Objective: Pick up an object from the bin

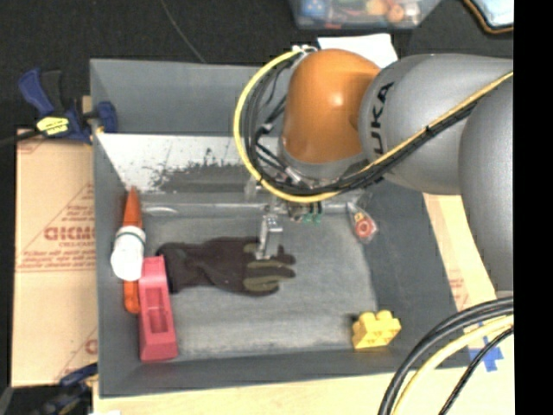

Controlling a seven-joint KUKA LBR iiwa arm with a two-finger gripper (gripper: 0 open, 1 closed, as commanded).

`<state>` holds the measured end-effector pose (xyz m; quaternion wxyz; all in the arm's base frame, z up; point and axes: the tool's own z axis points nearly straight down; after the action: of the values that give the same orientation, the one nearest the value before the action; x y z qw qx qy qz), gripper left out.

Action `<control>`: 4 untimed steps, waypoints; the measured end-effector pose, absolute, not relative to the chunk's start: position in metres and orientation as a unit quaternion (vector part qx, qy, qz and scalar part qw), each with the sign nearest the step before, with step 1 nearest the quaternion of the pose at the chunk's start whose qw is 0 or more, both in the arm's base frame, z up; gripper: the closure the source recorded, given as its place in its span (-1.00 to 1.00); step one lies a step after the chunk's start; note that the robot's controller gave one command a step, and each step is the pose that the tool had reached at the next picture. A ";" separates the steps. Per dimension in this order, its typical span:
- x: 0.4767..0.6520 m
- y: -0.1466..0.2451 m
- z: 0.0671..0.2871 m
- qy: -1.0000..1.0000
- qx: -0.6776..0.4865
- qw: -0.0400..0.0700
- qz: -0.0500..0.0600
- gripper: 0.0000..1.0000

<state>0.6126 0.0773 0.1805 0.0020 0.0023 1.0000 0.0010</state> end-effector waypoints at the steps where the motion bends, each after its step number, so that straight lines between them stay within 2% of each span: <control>1: 0.590 0.090 0.126 0.986 -0.164 0.001 0.001 -1.00; 2: 0.605 0.103 0.107 0.999 -0.048 0.005 0.001 -1.00; 3: 0.618 0.114 0.073 0.980 -0.197 0.008 0.001 1.00; 4: 0.619 0.114 0.073 0.981 -0.196 0.008 0.002 1.00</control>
Offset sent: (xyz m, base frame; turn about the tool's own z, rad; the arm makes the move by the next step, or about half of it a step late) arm -0.0091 0.0259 -0.0735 -0.1004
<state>0.6186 0.1140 0.0734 0.0078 -0.1956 0.9806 0.0016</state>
